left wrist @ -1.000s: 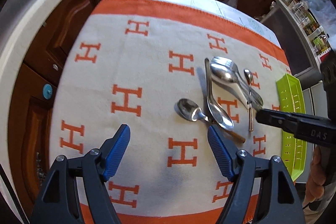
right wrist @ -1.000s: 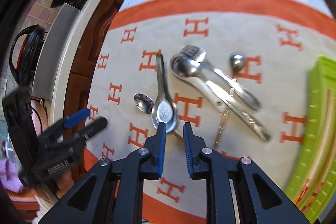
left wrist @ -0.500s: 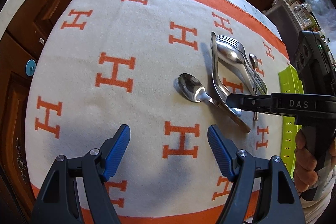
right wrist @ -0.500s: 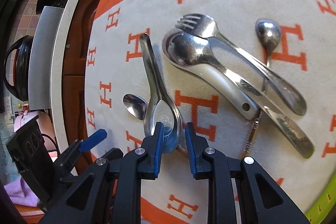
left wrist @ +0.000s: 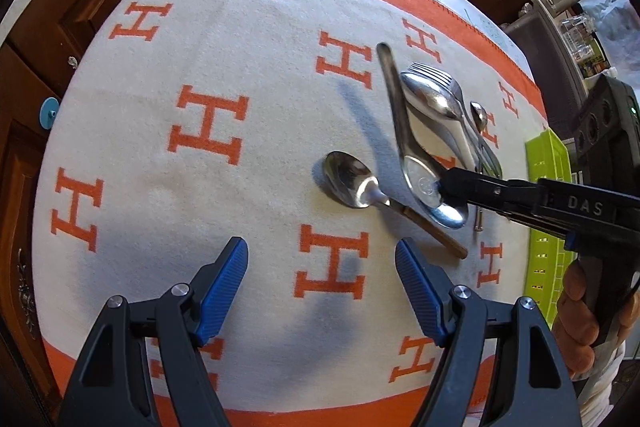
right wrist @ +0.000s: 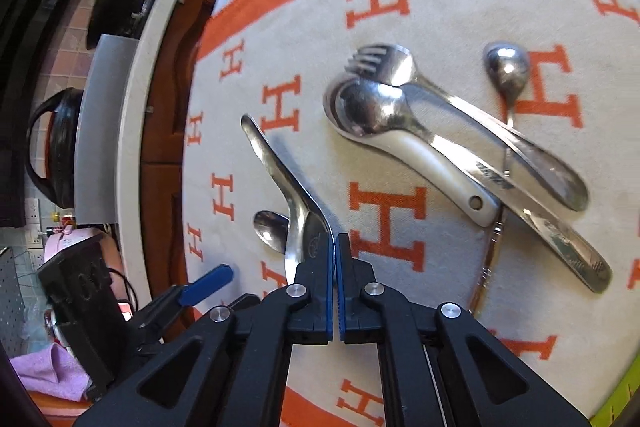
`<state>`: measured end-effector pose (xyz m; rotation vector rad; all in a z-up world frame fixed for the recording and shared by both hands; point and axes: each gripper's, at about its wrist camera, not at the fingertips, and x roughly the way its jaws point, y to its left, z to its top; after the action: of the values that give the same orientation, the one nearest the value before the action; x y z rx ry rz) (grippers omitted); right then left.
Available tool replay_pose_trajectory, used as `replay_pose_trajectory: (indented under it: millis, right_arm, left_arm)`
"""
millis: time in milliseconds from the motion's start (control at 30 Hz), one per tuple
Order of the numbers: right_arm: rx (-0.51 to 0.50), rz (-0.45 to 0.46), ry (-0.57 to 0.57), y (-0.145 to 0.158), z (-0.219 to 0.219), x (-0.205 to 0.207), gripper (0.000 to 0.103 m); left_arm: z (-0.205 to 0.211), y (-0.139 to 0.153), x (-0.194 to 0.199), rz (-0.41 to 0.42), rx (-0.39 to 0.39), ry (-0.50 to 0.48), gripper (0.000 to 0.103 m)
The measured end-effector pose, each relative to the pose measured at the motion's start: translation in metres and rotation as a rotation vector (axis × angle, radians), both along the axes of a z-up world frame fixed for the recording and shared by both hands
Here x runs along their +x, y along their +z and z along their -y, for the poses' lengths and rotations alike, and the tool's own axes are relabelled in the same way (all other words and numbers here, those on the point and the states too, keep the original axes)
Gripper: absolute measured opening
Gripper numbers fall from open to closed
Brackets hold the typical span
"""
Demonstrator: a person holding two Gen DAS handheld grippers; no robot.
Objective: Organize utensils
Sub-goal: 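Carry the soup spoon toward the green tray while the left tool grasps a wooden-handled spoon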
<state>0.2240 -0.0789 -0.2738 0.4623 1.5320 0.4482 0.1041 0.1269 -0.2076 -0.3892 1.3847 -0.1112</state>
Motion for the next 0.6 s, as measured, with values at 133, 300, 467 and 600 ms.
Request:
replay_pose_trajectory:
  millis: [133,300,467,600]
  right_arm:
    - [0.017,0.046,-0.036,0.02,0.018,-0.006,0.001]
    - [0.018,0.116,-0.119,0.049,0.055,-0.018,0.001]
    - [0.006,0.181,-0.192,0.073,0.095,-0.035,0.001]
    - [0.013,0.219,-0.255,0.089,0.131,-0.054,0.001]
  left_arm:
    - [0.008,0.0,0.005,-0.006,-0.035,0.01,0.074]
    - [0.023,-0.008,0.019,-0.047,-0.106,0.064,0.063]
    - [0.033,-0.019,0.034,-0.092,-0.145,0.179,0.055]
    - [0.051,-0.02,0.043,-0.116,-0.104,0.199,0.038]
